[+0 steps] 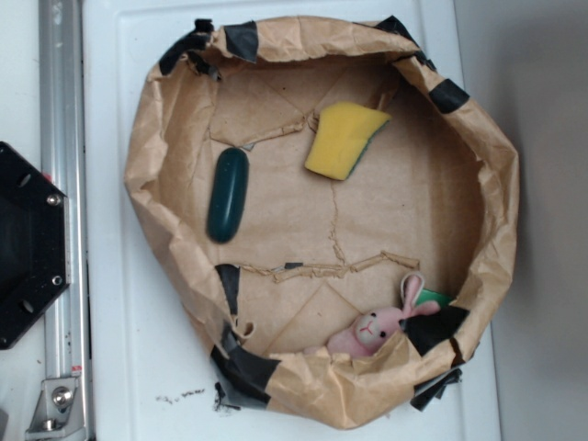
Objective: Grab the green sponge.
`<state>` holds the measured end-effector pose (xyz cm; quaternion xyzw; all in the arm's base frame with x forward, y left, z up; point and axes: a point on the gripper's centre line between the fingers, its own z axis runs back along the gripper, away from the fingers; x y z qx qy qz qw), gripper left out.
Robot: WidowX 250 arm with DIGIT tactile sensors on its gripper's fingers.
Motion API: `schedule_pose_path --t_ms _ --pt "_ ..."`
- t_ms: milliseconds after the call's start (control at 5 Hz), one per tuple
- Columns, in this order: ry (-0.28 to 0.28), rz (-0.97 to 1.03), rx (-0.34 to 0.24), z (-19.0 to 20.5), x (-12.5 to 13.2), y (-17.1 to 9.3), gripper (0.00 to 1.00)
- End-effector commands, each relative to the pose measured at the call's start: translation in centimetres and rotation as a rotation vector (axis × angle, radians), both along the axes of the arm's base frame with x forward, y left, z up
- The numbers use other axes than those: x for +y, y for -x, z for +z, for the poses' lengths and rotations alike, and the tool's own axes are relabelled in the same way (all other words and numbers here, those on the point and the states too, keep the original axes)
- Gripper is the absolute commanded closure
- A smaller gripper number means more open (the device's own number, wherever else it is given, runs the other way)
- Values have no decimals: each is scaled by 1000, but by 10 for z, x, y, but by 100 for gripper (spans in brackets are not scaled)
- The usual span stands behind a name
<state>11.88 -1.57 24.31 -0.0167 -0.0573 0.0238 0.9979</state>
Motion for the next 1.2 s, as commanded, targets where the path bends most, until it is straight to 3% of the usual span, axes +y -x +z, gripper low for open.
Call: schedule_pose_path --t_ms 0,200,400,800,1000 --pt "0 0 0 0 0 0 0" --pt "-102 137 50 -50 43 -15 0" --pt "-87 338 -142 -78 49 -58 0" --pt "1 672 -237 -102 62 -121 0" --pt "19 725 -232 -124 73 -143 0"
